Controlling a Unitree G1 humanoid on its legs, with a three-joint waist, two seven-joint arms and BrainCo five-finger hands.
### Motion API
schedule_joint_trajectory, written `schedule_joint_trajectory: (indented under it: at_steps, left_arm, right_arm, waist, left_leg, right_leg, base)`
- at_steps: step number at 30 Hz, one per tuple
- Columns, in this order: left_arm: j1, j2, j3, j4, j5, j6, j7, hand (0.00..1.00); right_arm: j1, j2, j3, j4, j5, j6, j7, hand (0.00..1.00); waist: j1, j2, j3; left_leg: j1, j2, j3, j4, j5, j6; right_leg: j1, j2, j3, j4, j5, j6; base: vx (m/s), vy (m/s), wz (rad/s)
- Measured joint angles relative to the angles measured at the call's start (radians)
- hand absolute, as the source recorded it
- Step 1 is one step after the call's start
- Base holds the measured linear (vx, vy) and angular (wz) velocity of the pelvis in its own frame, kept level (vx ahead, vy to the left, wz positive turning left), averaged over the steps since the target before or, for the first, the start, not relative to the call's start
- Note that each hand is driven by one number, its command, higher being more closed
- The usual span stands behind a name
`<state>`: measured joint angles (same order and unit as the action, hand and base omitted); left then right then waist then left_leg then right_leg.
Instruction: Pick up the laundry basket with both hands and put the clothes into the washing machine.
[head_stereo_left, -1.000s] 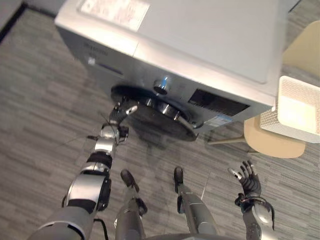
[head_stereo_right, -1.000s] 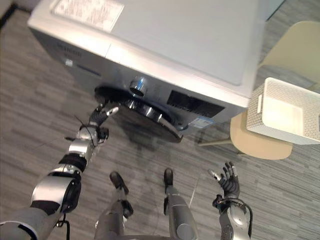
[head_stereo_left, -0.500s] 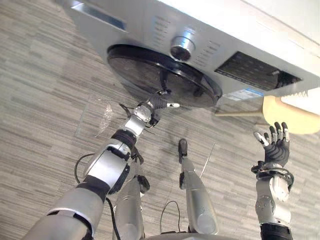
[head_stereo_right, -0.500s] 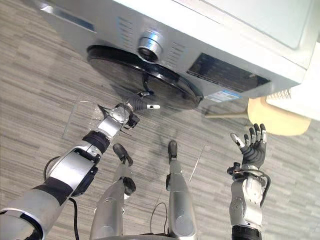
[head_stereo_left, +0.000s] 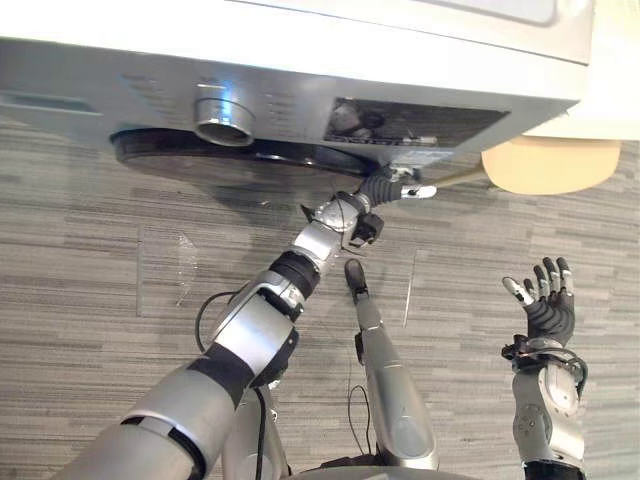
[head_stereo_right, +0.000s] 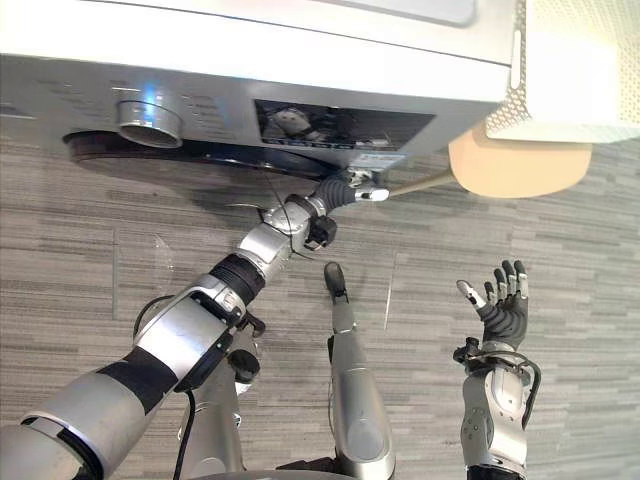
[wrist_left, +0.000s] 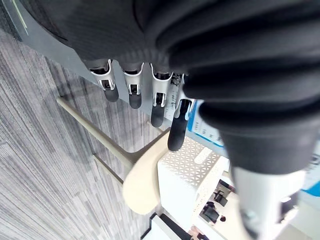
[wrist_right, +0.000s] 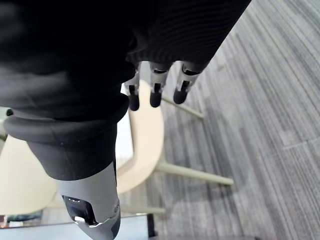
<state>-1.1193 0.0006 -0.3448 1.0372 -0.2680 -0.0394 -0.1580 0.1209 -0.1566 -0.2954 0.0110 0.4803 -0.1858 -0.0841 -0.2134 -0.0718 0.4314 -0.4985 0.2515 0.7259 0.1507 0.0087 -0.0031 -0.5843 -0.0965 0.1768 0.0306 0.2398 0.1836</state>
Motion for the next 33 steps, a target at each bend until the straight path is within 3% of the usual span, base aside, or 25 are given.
schedule_joint_trajectory:
  at_steps: [5,6,7,9,11,14,16,20,22,24,28,33]
  left_arm:
    - [0.015,0.033,0.117,0.037,0.153,-0.015,0.003,0.00]
    - [0.019,0.037,0.124,0.037,0.164,-0.016,0.005,0.00]
    - [0.034,0.043,0.125,0.029,0.175,-0.018,0.006,0.00]
    - [0.110,0.065,0.163,0.009,0.187,-0.025,0.025,0.00]
    - [0.184,0.093,0.159,-0.034,0.190,-0.025,0.044,0.00]
    - [0.361,0.143,0.037,-0.222,0.189,-0.040,0.058,0.00]
    - [0.462,0.167,-0.059,-0.363,0.177,-0.059,0.057,0.00]
    - [0.740,0.183,-0.145,-0.666,0.022,-0.120,0.052,0.00]
    - [0.849,0.193,-0.142,-0.785,-0.067,-0.147,0.046,0.00]
    - [0.959,0.207,-0.107,-0.894,-0.125,-0.176,0.026,0.00]
    - [1.082,0.201,0.002,-0.916,-0.148,-0.199,0.007,0.00]
    - [1.251,0.136,0.197,-0.715,-0.047,-0.212,0.039,0.00]
  right_arm:
    - [0.003,0.000,0.000,-0.038,0.002,-0.004,0.023,0.00]
    - [0.003,0.001,-0.001,-0.038,0.002,-0.004,0.023,0.00]
    - [0.015,0.000,-0.001,-0.038,0.002,-0.004,0.023,0.00]
    - [0.016,-0.003,0.005,-0.022,-0.005,0.000,0.021,0.00]
    - [0.034,-0.002,0.007,-0.014,-0.020,0.000,0.020,0.00]
    - [0.095,0.014,0.031,0.071,-0.052,0.008,0.018,0.00]
    - [0.134,0.029,0.062,0.132,-0.064,0.020,0.021,0.00]
    - [0.141,0.083,0.141,0.312,-0.110,0.041,0.045,0.00]
    - [0.125,0.105,0.149,0.412,-0.130,0.039,0.061,0.00]
    - [0.083,0.110,0.146,0.583,-0.140,0.045,0.067,0.00]
    - [0.019,0.101,0.135,0.729,-0.176,0.059,0.067,0.00]
    - [-0.009,0.053,0.136,0.839,-0.219,0.060,0.065,0.00]
  waist:
    - [-0.011,0.001,0.001]
    - [-0.011,0.001,0.001]
    - [-0.018,0.000,0.001]
    - [-0.014,0.017,0.011]
    - [-0.014,0.018,0.010]
    - [-0.008,0.032,0.006]
    - [0.012,0.057,-0.009]
    - [0.070,0.097,-0.102]
    - [0.068,0.111,-0.146]
    - [0.065,0.115,-0.202]
    - [0.065,0.125,-0.228]
    - [0.104,0.136,-0.297]
  left_leg:
    - [0.006,0.037,0.023,-0.025,0.023,-0.034]
    - [0.003,0.038,0.025,-0.032,0.031,-0.044]
    - [-0.002,0.038,0.031,-0.032,0.056,-0.058]
    - [0.012,0.048,0.030,-0.050,0.076,-0.087]
    - [0.031,0.049,0.022,-0.063,0.079,-0.091]
    - [0.093,0.047,0.009,-0.086,0.093,-0.088]
    - [0.125,0.039,-0.011,-0.103,0.116,-0.061]
    - [0.232,-0.033,-0.047,-0.161,0.123,-0.051]
    - [0.274,-0.063,-0.077,-0.187,0.122,-0.049]
    - [0.305,-0.089,-0.126,-0.191,0.121,-0.048]
    - [0.366,-0.093,-0.200,-0.192,0.121,-0.048]
    - [0.427,-0.094,-0.317,-0.221,0.121,-0.050]
  right_leg:
    - [0.000,0.037,0.018,-0.033,0.015,-0.008]
    - [0.000,0.039,0.017,-0.039,0.006,-0.010]
    - [0.005,0.031,0.014,-0.040,-0.071,-0.055]
    - [0.000,0.043,-0.020,-0.036,-0.069,-0.064]
    - [0.012,0.044,-0.044,-0.028,-0.067,-0.066]
    - [0.089,0.038,-0.097,-0.019,-0.091,-0.081]
    - [0.129,0.028,-0.144,0.017,-0.125,-0.090]
    - [0.229,-0.020,-0.195,0.069,-0.205,-0.074]
    - [0.278,-0.040,-0.207,0.067,-0.225,-0.063]
    - [0.326,-0.056,-0.226,0.056,-0.237,-0.059]
    - [0.405,-0.061,-0.253,0.050,-0.243,-0.069]
    - [0.507,-0.057,-0.331,0.055,-0.287,-0.072]
  base:
    - [-0.02,-0.095,-0.14]
    - [-0.05,-0.143,0.28]
    - [-0.08,-0.185,0.21]
    - [-0.07,-0.160,-0.02]
    - [-0.02,-0.087,-0.09]
    - [0.06,-0.055,0.36]
    - [0.08,-0.006,0.69]
    - [0.16,0.056,0.52]
    - [0.22,0.064,0.35]
    - [0.21,0.040,0.21]
    - [0.14,-0.007,0.15]
    - [0.01,0.001,0.40]
